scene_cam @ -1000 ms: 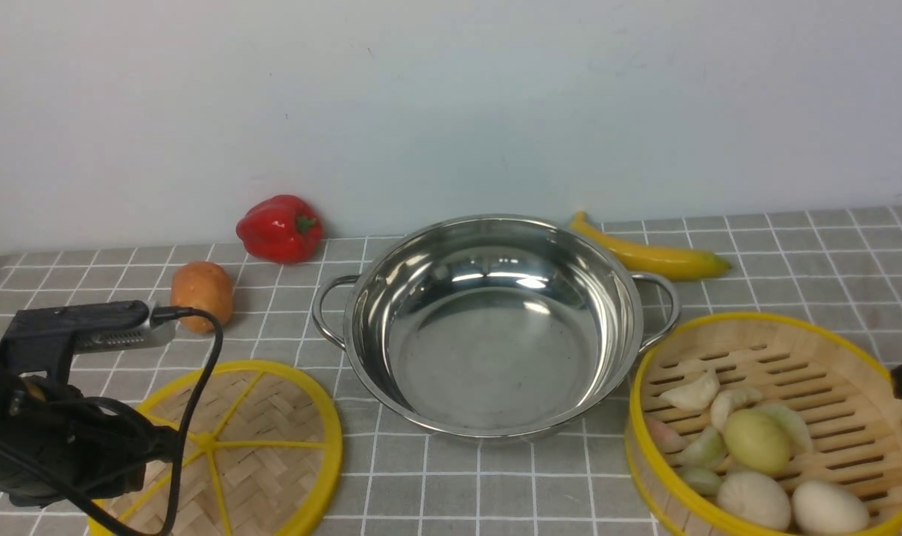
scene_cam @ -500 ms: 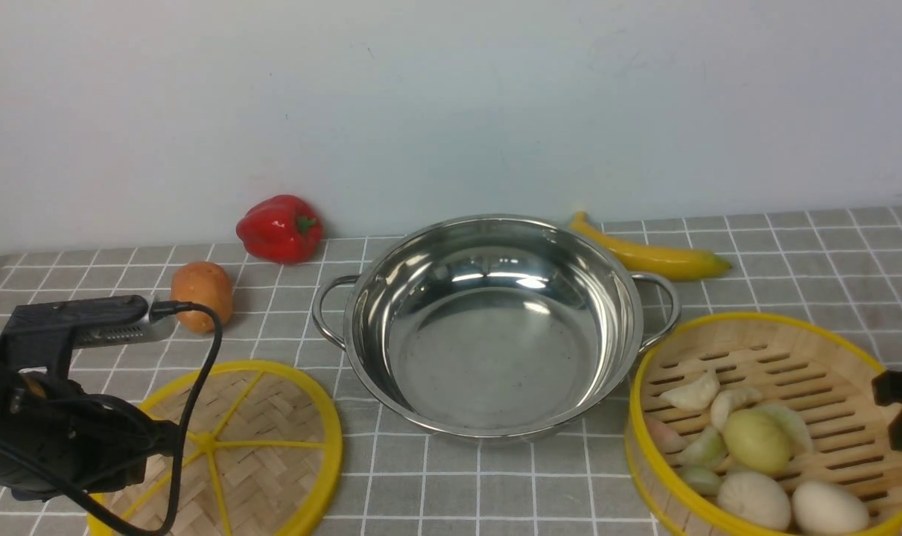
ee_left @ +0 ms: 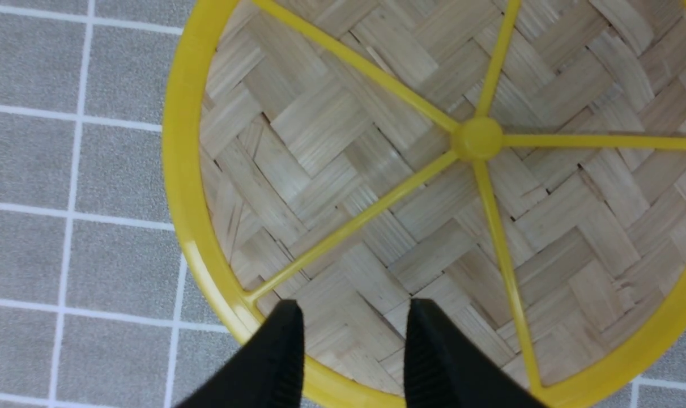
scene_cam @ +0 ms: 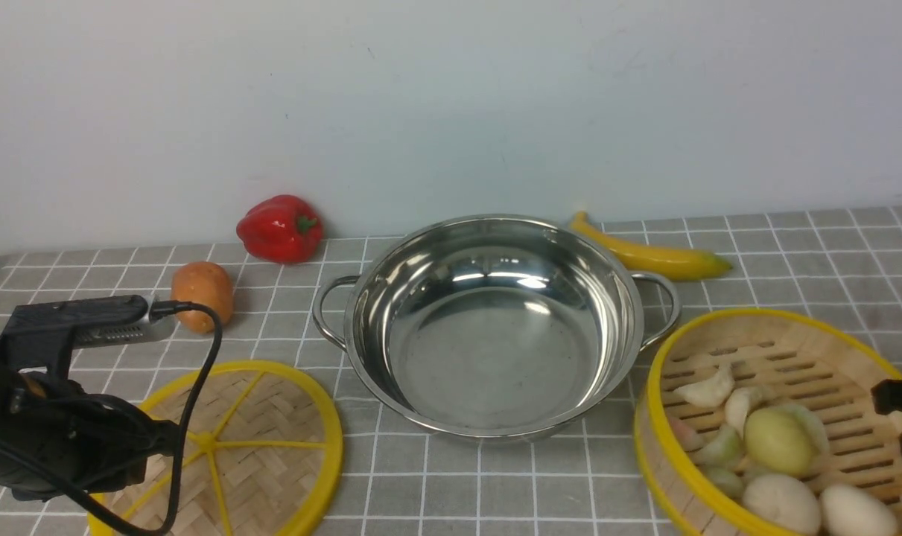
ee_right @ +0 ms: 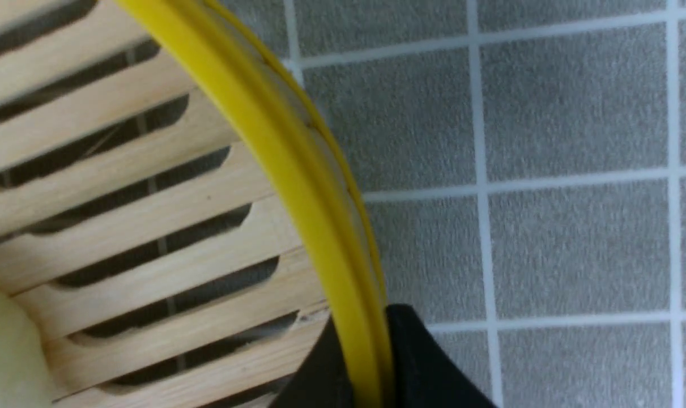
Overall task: Place the steamer in the pot on the grey tablecloth, and put the lid on the steamer.
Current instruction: 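Reach for and grasp the rim of the bamboo steamer holding the buns with the right gripper, then place the bamboo steamer basket of food into the steel pot with the right gripper, then grasp the bamboo steamer lid lying on the table by its centre knob, then place the yellow bamboo steamer lid onto the steamer in the pot with the left gripper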
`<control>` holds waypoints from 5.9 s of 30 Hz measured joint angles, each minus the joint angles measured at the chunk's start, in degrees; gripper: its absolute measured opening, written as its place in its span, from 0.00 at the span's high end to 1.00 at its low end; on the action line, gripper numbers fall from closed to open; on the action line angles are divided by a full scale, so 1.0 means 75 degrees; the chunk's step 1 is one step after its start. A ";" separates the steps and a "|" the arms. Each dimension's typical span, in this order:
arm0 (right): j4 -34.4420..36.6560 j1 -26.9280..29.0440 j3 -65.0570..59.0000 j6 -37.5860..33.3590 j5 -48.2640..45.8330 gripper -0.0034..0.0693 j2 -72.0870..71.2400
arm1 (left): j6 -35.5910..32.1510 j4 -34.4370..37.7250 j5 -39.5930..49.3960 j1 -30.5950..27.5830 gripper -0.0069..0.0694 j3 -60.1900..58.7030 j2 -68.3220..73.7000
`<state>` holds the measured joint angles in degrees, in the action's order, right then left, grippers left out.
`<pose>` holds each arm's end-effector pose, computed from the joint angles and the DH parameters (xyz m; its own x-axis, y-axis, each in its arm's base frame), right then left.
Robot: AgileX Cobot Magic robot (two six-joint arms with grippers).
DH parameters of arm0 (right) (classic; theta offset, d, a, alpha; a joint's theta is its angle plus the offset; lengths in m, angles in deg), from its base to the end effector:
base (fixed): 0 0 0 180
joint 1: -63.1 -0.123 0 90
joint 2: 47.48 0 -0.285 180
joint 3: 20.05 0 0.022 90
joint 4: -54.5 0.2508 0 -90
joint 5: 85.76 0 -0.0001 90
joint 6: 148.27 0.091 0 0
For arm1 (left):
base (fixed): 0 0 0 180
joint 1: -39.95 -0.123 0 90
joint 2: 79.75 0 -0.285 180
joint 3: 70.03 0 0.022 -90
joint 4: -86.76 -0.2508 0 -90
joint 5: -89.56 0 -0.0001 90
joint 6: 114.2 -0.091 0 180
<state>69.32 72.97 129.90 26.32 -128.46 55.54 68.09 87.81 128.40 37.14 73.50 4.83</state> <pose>0.2692 -0.0308 0.1562 -0.9615 0.2647 -0.0733 0.2482 0.9517 0.1808 0.2303 0.0103 0.2107 -0.9341 -0.1001 -0.3428 -0.0959 0.9950 -0.0294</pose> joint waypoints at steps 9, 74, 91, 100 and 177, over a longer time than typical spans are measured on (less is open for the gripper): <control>-0.0287 0.0000 -0.0071 -0.0001 -0.1423 0.87 -0.0686 | 0.0000 0.0006 0.0000 0.0000 0.59 0.0000 0.0000; -0.1412 -0.4309 1.0037 0.2310 -0.3829 0.87 0.5493 | 0.0000 0.0390 -0.0017 0.0000 0.59 0.0000 0.0006; -0.1469 -0.4326 1.0037 0.2372 -0.3767 0.74 0.5486 | 0.0000 0.0399 -0.0017 0.0000 0.59 0.0000 0.0006; -0.1358 -0.4326 1.0051 0.2378 -0.3714 0.48 0.5441 | 0.0000 0.0399 -0.0242 0.0000 0.59 0.0000 0.0017; -0.2972 -0.4326 0.9138 0.1465 -0.3704 0.43 -0.4546 | -0.0485 -0.0505 0.1919 0.0781 0.75 0.4774 0.1529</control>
<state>47.03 40.53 198.43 37.31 -156.24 21.45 64.45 84.02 142.79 43.00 109.30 16.31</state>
